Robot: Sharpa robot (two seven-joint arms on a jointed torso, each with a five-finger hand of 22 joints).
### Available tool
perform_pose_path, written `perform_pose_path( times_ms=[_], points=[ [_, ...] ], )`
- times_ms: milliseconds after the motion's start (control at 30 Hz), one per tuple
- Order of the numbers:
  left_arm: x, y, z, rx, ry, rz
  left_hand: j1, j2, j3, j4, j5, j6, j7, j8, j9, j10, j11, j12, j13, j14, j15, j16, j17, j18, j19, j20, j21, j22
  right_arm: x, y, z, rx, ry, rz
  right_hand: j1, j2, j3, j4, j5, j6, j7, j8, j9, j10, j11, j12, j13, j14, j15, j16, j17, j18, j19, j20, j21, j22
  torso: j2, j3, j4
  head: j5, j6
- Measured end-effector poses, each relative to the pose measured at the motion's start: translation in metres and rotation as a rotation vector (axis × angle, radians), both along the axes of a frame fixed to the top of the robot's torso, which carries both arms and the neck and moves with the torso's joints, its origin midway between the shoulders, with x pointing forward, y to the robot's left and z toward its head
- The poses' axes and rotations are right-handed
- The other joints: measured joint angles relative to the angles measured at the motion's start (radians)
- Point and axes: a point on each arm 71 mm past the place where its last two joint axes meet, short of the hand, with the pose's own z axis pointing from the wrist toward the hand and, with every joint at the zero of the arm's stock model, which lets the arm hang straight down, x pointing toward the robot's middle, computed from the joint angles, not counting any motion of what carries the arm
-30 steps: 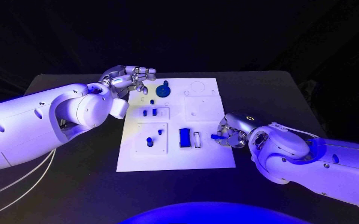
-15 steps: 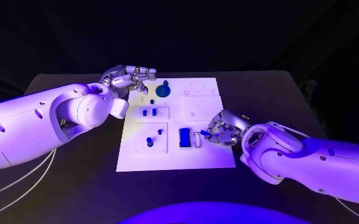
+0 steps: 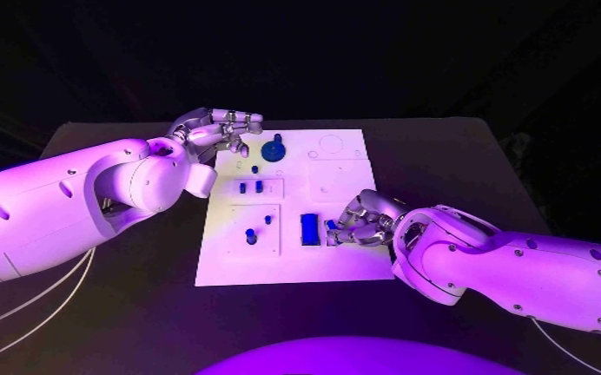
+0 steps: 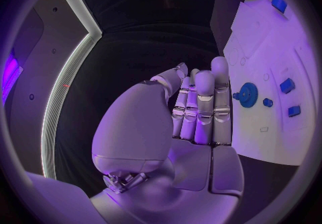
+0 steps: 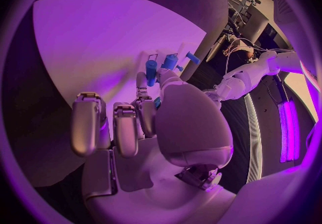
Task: Assemble the parts on the task board
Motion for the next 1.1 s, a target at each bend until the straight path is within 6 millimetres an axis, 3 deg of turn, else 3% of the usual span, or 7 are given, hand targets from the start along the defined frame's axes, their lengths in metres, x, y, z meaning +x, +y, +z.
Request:
perform_pose_path(
  times_ms=[633, 867, 1100],
  points=[
    [-0.0002, -0.0002, 0.0002, 0.0, 0.001, -0.002, 0.0, 0.0, 0.0, 0.0, 0.0, 0.0, 0.0, 0.0, 0.0, 0.0, 0.0, 0.0, 0.0, 0.0, 0.0, 0.0, 0.0, 0.0, 0.0, 0.0, 0.0, 0.0, 0.0018, 0.004, -0.0053, -0.006, 0.036, -0.006, -0.066, 0.004, -0.048, 0.002, 0.001, 0.009, -0.002, 0.008, 0.011, 0.003, -0.004, 0.01, 0.001, 0.004, -0.004, 0.0, 0.0, 0.0, 0.0, 0.0, 0.003, 0.001, 0.0, 0.001, -0.0014, 0.007, -0.003],
    [-0.0002, 0.0001, 0.0, 0.001, 0.001, -0.002, 0.0, 0.0, 0.0, 0.0, 0.0, 0.0, 0.0, 0.0, 0.0, 0.0, 0.0, 0.0, 0.001, 0.0, 0.0, 0.0, 0.0, 0.0, 0.0, 0.0, 0.0, 0.0, 0.0018, 0.0042, -0.0053, -0.008, 0.033, -0.005, -0.14, 0.008, -0.115, 0.002, -0.132, 0.009, -0.002, 0.012, 0.019, 0.003, -0.004, 0.01, 0.001, 0.004, -0.004, 0.0, 0.001, 0.0, 0.002, -0.003, 0.003, 0.001, 0.0, 0.001, -0.0016, 0.004, -0.002],
    [-0.0001, 0.0006, -0.0001, 0.001, 0.002, -0.001, 0.0, 0.0, 0.0, 0.0, 0.0, 0.0, 0.0, 0.0, 0.0, 0.0, 0.0, 0.0, 0.001, 0.0, 0.0, 0.0, 0.0, 0.0, 0.0, 0.0, 0.0, 0.0, 0.0009, 0.0033, -0.0043, -0.009, 0.025, -0.001, -0.145, 0.01, -0.126, 0.003, -0.14, 0.009, -0.002, 0.011, 0.021, 0.003, -0.004, 0.01, 0.001, 0.004, -0.004, 0.0, 0.001, 0.0, 0.002, -0.002, 0.003, 0.001, 0.0, 0.001, -0.0015, 0.003, -0.004]
  ],
)
